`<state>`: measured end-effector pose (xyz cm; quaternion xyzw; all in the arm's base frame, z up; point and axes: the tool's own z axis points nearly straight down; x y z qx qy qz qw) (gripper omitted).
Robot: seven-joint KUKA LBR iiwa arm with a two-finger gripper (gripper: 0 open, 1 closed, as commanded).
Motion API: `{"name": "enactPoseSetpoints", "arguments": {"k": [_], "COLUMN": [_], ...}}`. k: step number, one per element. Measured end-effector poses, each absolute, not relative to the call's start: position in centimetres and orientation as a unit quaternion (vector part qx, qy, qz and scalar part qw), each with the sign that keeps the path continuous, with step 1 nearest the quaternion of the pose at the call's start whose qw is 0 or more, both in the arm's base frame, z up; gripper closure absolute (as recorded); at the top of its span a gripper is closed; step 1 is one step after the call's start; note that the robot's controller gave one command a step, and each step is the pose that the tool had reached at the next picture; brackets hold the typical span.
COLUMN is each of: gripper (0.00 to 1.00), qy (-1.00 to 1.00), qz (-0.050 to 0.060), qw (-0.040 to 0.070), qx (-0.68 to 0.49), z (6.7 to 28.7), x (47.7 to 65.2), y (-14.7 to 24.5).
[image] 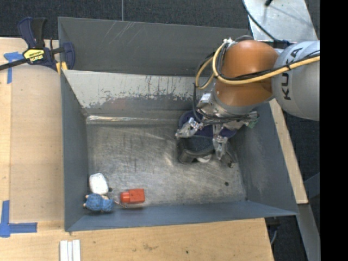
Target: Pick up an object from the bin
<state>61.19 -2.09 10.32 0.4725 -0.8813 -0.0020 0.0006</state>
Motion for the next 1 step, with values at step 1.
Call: {"name": "enactPoseSetpoints", "arguments": {"k": [1], "gripper": [1.0], "qy": [-0.88], "qz": [0.001], "qw": [-0.003], "qx": [0.474], "z": [27.17], "x": [61.14], "y": [-1.27]}}
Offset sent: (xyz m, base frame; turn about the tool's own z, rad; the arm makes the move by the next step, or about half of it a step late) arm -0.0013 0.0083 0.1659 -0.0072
